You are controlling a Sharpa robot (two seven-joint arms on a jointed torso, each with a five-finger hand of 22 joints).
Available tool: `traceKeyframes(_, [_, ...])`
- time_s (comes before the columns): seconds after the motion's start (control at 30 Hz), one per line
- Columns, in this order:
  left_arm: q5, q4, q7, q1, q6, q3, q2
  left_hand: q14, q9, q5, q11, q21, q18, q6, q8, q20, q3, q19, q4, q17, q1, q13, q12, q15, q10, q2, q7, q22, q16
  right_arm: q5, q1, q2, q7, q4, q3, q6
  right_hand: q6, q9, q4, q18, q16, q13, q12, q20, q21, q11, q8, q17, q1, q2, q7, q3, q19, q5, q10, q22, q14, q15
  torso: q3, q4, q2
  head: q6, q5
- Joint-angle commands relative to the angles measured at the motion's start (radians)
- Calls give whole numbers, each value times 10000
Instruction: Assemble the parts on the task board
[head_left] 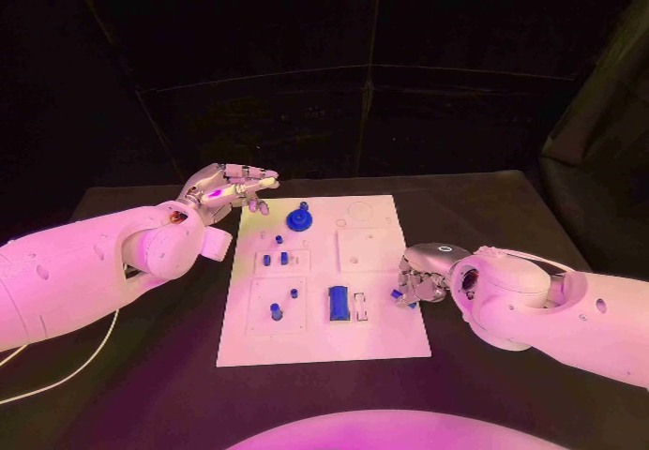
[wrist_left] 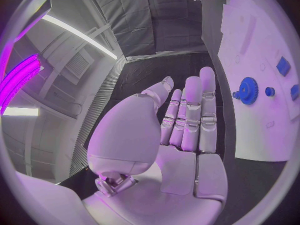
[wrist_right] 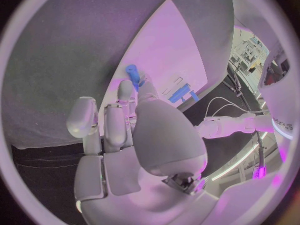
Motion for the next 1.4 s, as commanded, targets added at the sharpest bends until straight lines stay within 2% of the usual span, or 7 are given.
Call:
traceKeyframes(0.03, [32,26,28,13,119,8,-8,-66,-5,21,6,-61,55,-64,32,-18,-10,8,-46,-9,26,-15,48,7,-76,-18,-2,-9,-44,-501,-96,61,-151,-60,-90,882,20,-8,-40,113,-51,-21,-73,-62,-58,-17,-56,-36,52,12,-20,-28,-45,-99,-17,-23,330,-22,3,5,0,1,-6])
traceKeyframes(0.17, [32,32,22,13,119,8,-23,-67,-5,21,7,-63,55,-69,37,-18,-9,9,-50,-11,30,-15,51,7,-80,-17,-2,-11,-43,-449,-99,57,-177,-9,-90,569,-26,9,56,112,-70,-31,-91,-44,-65,0,-144,-40,-106,57,-4,-26,-41,291,7,-22,329,-4,7,-2,-2,1,12])
traceKeyframes(0.37, [32,30,18,13,124,8,-30,-67,-5,21,7,-63,55,-69,37,-18,-9,9,-50,-11,30,-15,51,7,-80,-17,-2,-11,-43,596,-100,-65,-220,244,-88,-789,-81,15,454,96,-4,84,44,-37,-9,9,-357,75,-455,237,4,64,40,1649,100,76,369,1,11,-4,-4,14,27])
traceKeyframes(0.53, [31,27,17,13,129,8,-21,-67,-5,21,7,-63,55,-69,37,-18,-9,9,-50,-11,30,-15,51,7,-80,-17,-2,-11,-43,1827,-97,-212,-74,541,-85,-2047,-81,1,779,80,60,208,198,-24,39,32,-470,170,-725,361,27,109,95,1858,171,154,392,18,0,11,-8,7,18])
traceKeyframes(0.67, [31,27,17,12,128,8,-20,-67,-5,21,7,-63,55,-69,37,-18,-9,9,-50,-11,30,-15,51,7,-80,-17,-2,-11,-43,2533,-95,-248,19,706,-85,-2506,-67,1,824,71,97,266,271,-24,69,30,-483,220,-756,378,25,121,127,1882,199,204,404,18,1,8,-3,18,28])
traceKeyframes(1.03, [31,42,12,12,128,7,-30,-67,-5,21,7,-63,55,-69,37,-18,-9,9,-50,-11,30,-15,51,7,-80,-17,-2,-11,-43,3803,-94,-74,58,712,-85,-2561,23,10,1025,67,133,375,384,-20,97,28,-580,274,-945,271,18,36,153,2360,227,243,414,18,-9,4,-3,5,40])
traceKeyframes(1.4, [31,54,9,14,125,7,-43,-67,-5,21,7,-63,55,-69,37,-18,-9,9,-50,-11,30,-15,51,7,-80,-17,-2,-11,-43,4143,-93,285,-346,480,-85,-1810,274,63,1095,43,203,444,471,-36,175,-13,-559,375,-1252,303,-45,-112,235,2426,321,377,432,-9,-5,2,-1,-7,75])
